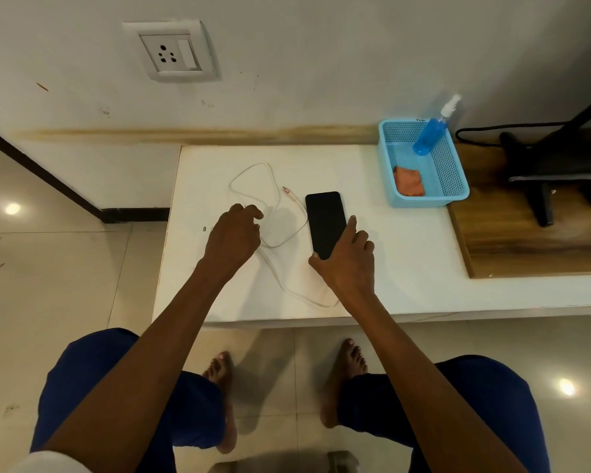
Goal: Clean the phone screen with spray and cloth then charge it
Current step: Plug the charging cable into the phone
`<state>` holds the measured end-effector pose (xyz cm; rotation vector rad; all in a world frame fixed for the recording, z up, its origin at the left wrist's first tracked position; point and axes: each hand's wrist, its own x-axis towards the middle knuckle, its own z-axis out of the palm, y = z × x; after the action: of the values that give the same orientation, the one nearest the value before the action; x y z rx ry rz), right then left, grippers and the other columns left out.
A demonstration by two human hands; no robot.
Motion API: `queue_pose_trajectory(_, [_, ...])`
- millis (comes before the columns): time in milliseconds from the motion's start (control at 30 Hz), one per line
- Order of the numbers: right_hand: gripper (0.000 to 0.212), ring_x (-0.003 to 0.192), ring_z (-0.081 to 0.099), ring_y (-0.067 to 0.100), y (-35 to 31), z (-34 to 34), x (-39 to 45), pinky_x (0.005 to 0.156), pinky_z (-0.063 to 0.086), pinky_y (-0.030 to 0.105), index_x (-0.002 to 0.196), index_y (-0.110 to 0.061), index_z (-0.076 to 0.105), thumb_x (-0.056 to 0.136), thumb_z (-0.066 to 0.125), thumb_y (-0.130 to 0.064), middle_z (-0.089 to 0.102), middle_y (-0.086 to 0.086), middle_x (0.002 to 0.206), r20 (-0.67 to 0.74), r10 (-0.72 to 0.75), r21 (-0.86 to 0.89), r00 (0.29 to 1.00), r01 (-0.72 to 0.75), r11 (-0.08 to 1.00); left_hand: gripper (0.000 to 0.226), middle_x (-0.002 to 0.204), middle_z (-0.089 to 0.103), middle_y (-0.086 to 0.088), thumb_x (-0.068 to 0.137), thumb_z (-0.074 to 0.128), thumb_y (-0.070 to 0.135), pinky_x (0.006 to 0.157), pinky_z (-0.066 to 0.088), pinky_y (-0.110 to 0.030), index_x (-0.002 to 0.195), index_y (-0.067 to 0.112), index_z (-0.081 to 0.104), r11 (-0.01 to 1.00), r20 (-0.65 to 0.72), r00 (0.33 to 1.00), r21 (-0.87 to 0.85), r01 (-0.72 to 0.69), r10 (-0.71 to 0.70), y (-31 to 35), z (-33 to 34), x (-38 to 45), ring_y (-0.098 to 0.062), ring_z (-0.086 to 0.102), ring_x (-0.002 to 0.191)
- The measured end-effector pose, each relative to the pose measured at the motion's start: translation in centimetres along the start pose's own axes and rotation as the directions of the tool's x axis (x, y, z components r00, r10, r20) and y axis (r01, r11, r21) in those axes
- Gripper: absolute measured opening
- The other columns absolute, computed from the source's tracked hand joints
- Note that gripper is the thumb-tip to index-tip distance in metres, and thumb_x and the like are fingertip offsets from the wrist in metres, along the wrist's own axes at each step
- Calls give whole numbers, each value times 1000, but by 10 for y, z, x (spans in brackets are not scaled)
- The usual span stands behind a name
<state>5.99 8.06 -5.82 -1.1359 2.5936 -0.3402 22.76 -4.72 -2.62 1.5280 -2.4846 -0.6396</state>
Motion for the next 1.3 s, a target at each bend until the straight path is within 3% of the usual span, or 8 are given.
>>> queue_pose_trajectory(233, [104, 109, 51, 29, -1, 0, -3, 89, 47, 36, 152, -8, 12, 79, 62, -61, 48, 16, 129, -34, -58, -61, 998, 56, 997, 35, 103, 61, -11, 92, 50, 1, 70, 34, -27, 120, 14, 66, 1000, -13, 1000, -1, -1, 1, -7, 1, 3, -31, 62, 95])
queue_pose_trajectory(433, [93, 110, 50, 29, 2, -4, -3, 87, 46, 38, 152, -9, 15, 85, 55, -60, 48, 16, 130, 0, -92, -115, 996, 91, 989, 33, 113, 67, -15, 96, 48, 3, 88, 42, -33, 121, 10, 68, 998, -15, 1000, -62, -9, 8, -9, 1, 4, -32, 62, 107])
queue_pose_trajectory(567, [76, 115, 52, 31, 2, -20, 7, 92, 45, 45, 150, -12, 26, 93, 48, -57, 51, 13, 135, -98, -175, -183, 980, 155, 971, 28, 120, 68, -7, 98, 53, 11, 86, 44, -24, 120, 15, 71, 957, -2, 994, -270, 103, -107, -7, -6, 9, -21, 63, 108])
queue_pose_trajectory(700, [46, 105, 61, 24, -8, -35, 15, 90, 51, 42, 136, -21, 49, 97, 51, -43, 67, 1, 113, -135, -194, 229, 972, 220, 948, 24, 98, 73, 1, 93, 58, 13, 76, 50, -31, 109, 20, 74, 728, 37, 971, -655, 201, -235, -9, -22, 8, -12, 63, 79])
queue_pose_trajectory(800, [27, 86, 69, 13, -26, -36, 16, 80, 54, 36, 117, -27, 59, 97, 50, -41, 73, -10, 88, 32, -116, 499, 993, 85, 862, 22, 84, 72, 2, 92, 58, 8, 70, 52, -28, 104, 15, 75, 521, 79, 952, -822, 230, -295, -17, -34, 5, -14, 64, 72])
queue_pose_trajectory(967, [53, 78, 72, 17, -69, -19, 5, 80, 60, 34, 138, -22, 46, 94, 57, -47, 72, -3, 105, 412, -62, 827, 909, -345, 443, 18, 84, 71, -3, 93, 60, 5, 63, 52, -25, 102, 11, 74, 363, 184, 936, -885, 291, -301, -37, -43, 0, -19, 63, 71])
queue_pose_trajectory(1133, [70, 83, 71, 8, -97, -13, 5, 82, 57, 25, 150, -21, 31, 91, 66, -32, 67, -6, 108, 389, -23, 903, 921, -376, 208, 18, 86, 74, -2, 94, 58, 8, 64, 50, -26, 101, 12, 74, 508, 226, 941, -797, 326, -250, -56, -47, -8, -17, 63, 71])
queue_pose_trajectory(1300, [25, 77, 70, 17, -104, -18, 15, 80, 50, 34, 113, -13, 66, 92, 62, -27, 77, 5, 84, 422, -16, 900, 906, -417, 126, 20, 87, 76, 7, 94, 57, 10, 59, 50, -16, 95, 21, 73, 687, 235, 957, -668, 286, -170, -75, -48, -18, -4, 64, 68])
